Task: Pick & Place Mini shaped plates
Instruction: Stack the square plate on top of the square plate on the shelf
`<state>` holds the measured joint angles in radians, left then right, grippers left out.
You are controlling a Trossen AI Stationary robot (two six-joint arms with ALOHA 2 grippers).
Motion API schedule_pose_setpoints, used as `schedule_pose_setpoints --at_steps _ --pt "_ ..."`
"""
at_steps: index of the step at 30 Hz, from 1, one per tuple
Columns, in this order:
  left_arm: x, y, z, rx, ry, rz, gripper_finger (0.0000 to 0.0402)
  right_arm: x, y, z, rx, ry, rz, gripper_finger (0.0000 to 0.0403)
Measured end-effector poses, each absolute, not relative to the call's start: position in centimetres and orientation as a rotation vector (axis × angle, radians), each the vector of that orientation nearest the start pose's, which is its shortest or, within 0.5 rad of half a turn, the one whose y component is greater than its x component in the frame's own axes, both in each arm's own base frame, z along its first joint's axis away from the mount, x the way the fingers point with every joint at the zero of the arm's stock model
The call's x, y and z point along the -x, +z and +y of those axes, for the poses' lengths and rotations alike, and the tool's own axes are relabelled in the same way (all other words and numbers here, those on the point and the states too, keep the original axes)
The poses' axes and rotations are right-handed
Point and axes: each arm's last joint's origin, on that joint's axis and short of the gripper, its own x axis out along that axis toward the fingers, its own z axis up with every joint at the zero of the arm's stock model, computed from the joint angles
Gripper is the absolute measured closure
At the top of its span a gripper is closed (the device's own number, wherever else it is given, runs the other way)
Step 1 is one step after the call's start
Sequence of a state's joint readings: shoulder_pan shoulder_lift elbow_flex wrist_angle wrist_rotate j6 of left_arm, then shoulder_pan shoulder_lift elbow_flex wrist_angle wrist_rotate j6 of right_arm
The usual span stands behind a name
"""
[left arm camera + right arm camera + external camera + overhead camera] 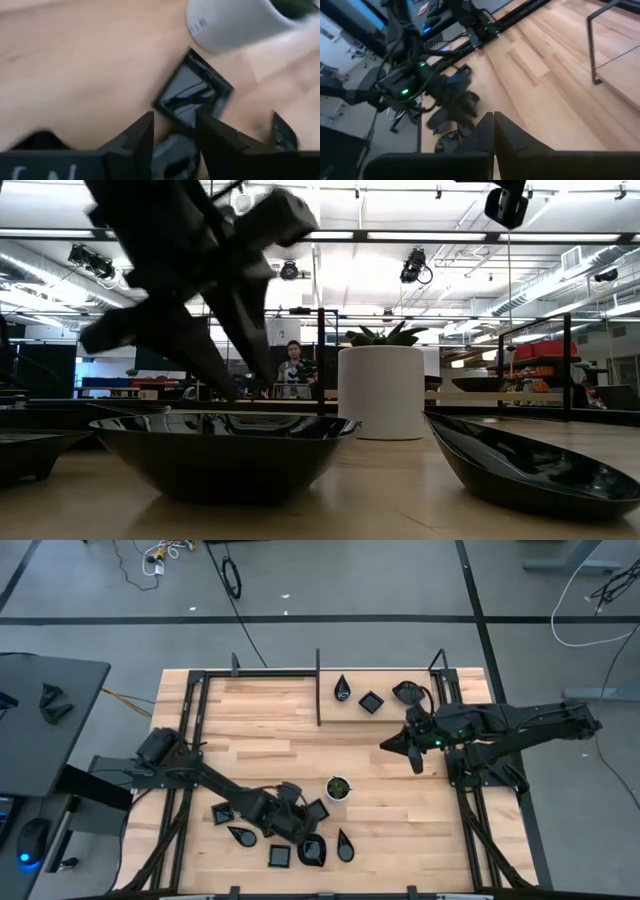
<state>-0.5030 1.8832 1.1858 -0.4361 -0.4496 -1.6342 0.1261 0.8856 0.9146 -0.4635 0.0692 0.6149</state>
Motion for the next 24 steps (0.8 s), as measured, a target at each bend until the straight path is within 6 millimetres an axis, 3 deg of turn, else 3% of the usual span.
schedule_pose_setpoints --at_steps 6,12,24 --pt "-34.0 15.4 -15.0 0.953 0.733 0.731 0.0259 -18.2 33.4 2.6 -0.515 -0.011 0.458 0.0396" --pt "-35.2 15.2 -14.3 0.738 0.55 0.806 0.026 -18.1 33.3 2.9 -0.45 0.063 0.479 0.0396" --pt "-34.4 14.7 -14.1 0.476 0.507 0.913 0.026 -18.2 33.5 2.7 -0.477 0.009 0.452 0.0396"
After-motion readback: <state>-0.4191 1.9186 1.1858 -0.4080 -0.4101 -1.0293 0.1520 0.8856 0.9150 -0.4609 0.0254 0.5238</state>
